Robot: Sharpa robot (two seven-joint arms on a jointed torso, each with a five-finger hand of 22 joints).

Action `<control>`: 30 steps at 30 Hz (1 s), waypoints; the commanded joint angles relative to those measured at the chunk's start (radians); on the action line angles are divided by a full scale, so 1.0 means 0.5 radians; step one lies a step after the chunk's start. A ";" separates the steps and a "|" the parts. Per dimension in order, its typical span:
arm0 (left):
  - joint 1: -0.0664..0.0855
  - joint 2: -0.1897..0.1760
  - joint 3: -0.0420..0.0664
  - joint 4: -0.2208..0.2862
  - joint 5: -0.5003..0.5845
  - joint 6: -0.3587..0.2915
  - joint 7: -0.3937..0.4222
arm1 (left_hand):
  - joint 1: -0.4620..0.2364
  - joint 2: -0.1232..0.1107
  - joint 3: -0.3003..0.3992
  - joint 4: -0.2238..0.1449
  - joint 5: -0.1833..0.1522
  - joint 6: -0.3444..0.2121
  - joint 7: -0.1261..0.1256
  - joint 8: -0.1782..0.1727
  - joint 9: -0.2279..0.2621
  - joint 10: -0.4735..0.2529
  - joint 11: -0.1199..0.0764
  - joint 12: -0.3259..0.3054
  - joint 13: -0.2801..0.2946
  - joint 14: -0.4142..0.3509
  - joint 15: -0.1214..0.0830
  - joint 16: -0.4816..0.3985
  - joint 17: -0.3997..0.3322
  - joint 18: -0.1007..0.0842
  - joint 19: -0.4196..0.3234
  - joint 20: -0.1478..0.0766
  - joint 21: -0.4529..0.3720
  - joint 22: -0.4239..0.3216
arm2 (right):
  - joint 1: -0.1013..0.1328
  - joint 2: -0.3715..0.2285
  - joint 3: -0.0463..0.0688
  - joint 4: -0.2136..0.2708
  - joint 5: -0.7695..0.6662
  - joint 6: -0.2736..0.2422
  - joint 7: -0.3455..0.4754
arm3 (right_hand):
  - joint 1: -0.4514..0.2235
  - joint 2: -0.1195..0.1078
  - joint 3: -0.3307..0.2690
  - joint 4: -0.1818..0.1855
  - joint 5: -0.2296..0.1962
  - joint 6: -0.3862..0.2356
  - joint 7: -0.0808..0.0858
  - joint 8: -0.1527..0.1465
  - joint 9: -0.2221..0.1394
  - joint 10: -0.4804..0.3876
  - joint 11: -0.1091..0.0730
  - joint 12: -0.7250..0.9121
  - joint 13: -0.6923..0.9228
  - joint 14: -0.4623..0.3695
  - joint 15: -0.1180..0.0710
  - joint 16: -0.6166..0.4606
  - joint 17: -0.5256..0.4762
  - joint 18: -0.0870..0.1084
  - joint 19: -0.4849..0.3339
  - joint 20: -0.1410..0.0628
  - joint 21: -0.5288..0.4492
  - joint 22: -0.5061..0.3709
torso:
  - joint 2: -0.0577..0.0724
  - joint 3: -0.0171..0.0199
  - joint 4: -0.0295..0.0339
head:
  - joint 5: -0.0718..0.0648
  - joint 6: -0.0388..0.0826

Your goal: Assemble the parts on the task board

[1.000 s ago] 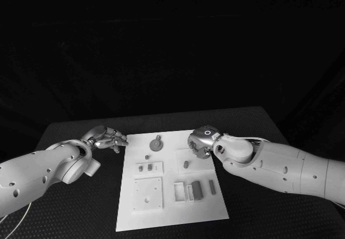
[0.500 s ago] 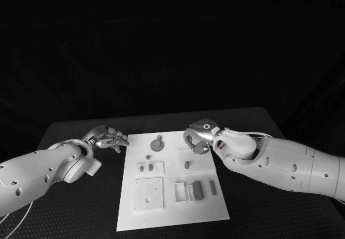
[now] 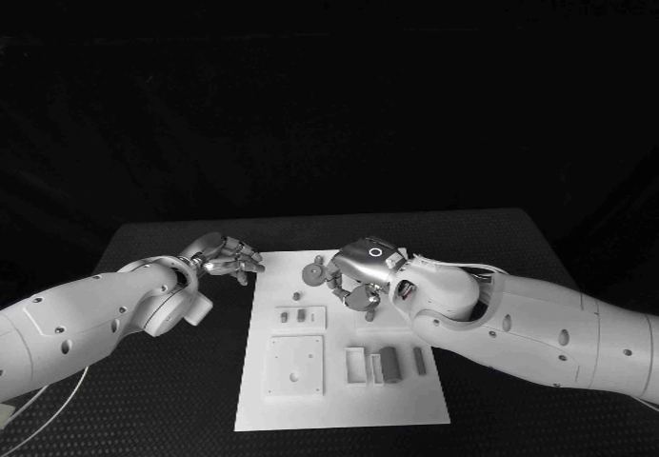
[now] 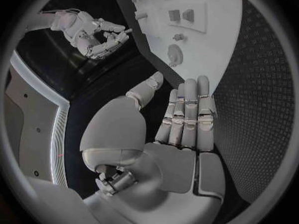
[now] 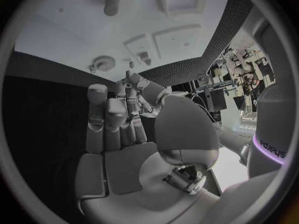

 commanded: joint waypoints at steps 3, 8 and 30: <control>0.009 0.015 0.002 0.001 -0.005 0.019 0.002 | -0.012 0.000 -0.012 -0.003 -0.004 -0.014 -0.004 0.010 -0.003 0.003 0.010 0.009 0.003 0.008 -0.003 -0.010 0.004 0.024 0.017 -0.003 -0.008 -0.003 | -0.004 0.063 -0.042 0.017 0.096 0.061 0.058 | 0.001 0.003 0.010 0.006 0.001 0.001 0.000 -0.001 -0.004 0.225 -0.055 -0.008 -0.001 -0.034 -0.030 0.002 -0.001 0.107 0.004 -0.008 0.006 0.035 | -0.001 -0.0027 0.001 | 0.072 -0.013; 0.018 0.037 0.001 -0.037 -0.008 0.017 -0.001 | -0.011 0.000 -0.012 -0.003 -0.004 -0.014 -0.004 0.010 -0.003 0.002 0.010 0.009 0.003 0.008 -0.003 -0.010 0.004 0.024 0.017 -0.003 -0.009 -0.004 | -0.015 0.131 -0.092 -0.017 0.104 0.085 0.069 | -0.001 0.006 0.009 0.005 0.001 -0.001 0.001 -0.002 -0.004 0.225 -0.054 -0.011 -0.001 -0.034 -0.029 0.001 -0.002 0.107 0.003 -0.009 0.005 0.035 | 0.000 0.0008 0.005 | 0.137 -0.026; 0.037 0.073 0.001 -0.052 0.004 0.002 0.009 | -0.013 0.001 -0.015 0.000 -0.004 -0.012 -0.005 0.014 -0.002 0.006 0.009 0.011 0.006 0.009 -0.003 -0.013 0.006 0.024 0.019 -0.002 -0.012 -0.005 | -0.112 0.252 -0.194 -0.132 0.103 0.123 0.105 | -0.006 0.015 0.006 0.001 0.001 -0.006 0.003 -0.003 -0.005 0.224 -0.053 -0.017 0.000 -0.036 -0.028 -0.001 -0.003 0.107 0.001 -0.011 0.003 0.035 | -0.001 -0.0004 0.008 | 0.304 -0.100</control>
